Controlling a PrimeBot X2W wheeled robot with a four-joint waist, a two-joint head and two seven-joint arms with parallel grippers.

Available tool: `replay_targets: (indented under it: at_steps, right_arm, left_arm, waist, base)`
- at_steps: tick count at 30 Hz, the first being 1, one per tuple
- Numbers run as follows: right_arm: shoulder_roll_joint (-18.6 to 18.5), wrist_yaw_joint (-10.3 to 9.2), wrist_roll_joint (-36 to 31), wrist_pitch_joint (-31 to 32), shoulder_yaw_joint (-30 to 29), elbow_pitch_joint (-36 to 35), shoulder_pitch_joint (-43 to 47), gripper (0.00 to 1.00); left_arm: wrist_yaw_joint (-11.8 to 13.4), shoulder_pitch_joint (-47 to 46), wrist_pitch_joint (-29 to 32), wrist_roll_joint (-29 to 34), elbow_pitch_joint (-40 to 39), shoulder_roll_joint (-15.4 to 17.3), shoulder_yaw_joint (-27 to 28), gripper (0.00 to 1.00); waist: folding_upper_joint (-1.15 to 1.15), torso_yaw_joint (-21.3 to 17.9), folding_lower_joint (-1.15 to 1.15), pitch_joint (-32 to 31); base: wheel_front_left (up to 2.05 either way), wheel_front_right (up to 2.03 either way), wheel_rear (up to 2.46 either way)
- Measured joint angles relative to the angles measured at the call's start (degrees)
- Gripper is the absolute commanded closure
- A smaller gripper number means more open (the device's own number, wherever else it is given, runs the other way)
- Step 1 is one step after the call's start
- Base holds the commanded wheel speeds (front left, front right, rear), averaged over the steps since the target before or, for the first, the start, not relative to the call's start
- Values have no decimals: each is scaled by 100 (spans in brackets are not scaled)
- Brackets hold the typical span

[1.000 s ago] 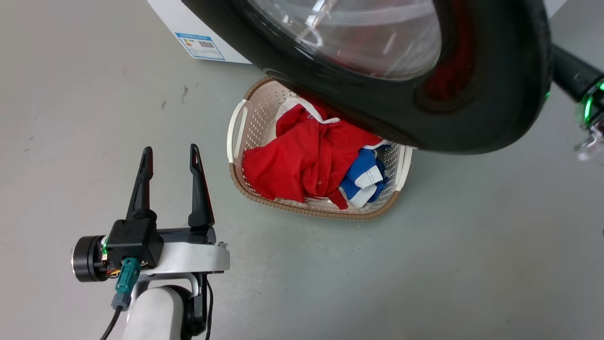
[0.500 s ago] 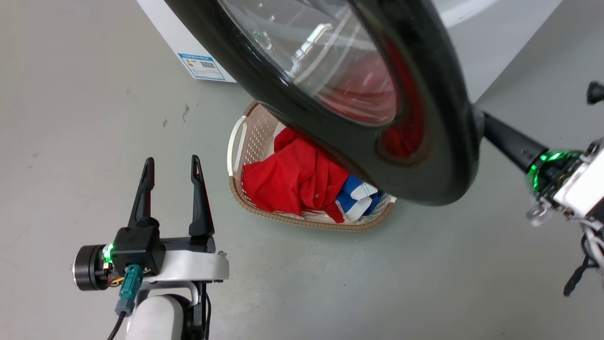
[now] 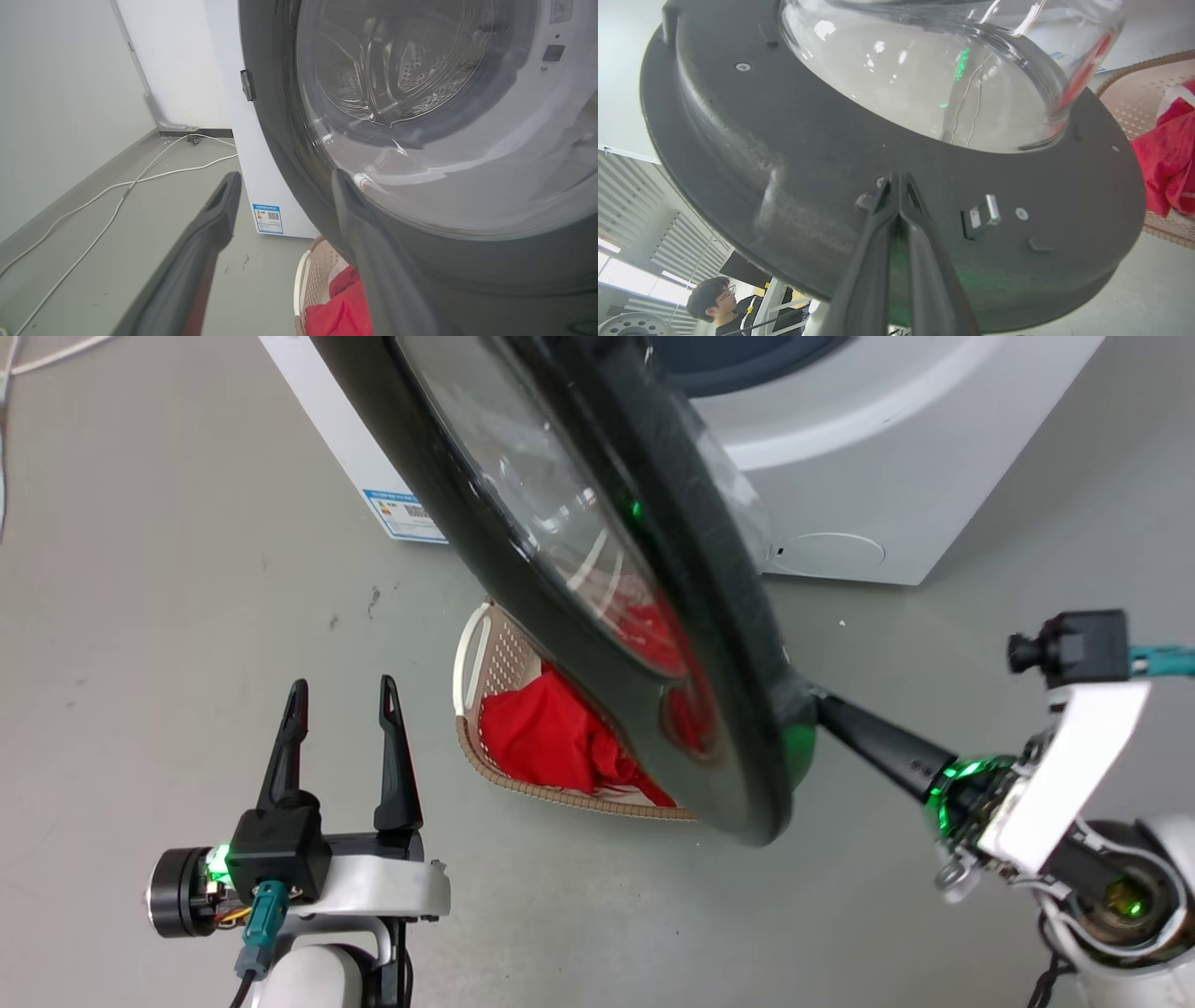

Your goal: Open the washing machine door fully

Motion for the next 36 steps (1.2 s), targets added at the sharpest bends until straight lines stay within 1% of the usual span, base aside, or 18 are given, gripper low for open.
replay_targets:
  at_steps: [8, 20, 36]
  right_arm:
    - [292, 0, 5, 27, 366, -3, 348, 100]
    - [620, 0, -57, 153, 903, 196, 381, 100]
    - [838, 0, -107, 136, 1295, 535, 418, 100]
  left_arm:
    - [-7, 156, 0, 30, 29, 0, -7, 0]
    - [-46, 287, 0, 80, 53, 0, -2, 0]
    - [-58, 391, 0, 101, 84, 0, -23, 0]
  waist:
    - [0, 22, 0, -257]
    - [0, 95, 0, -499]
    - [0, 132, 0, -685]
  base:
    - [0, 0, 0]
    - [0, 0, 0]
    - [0, 0, 0]
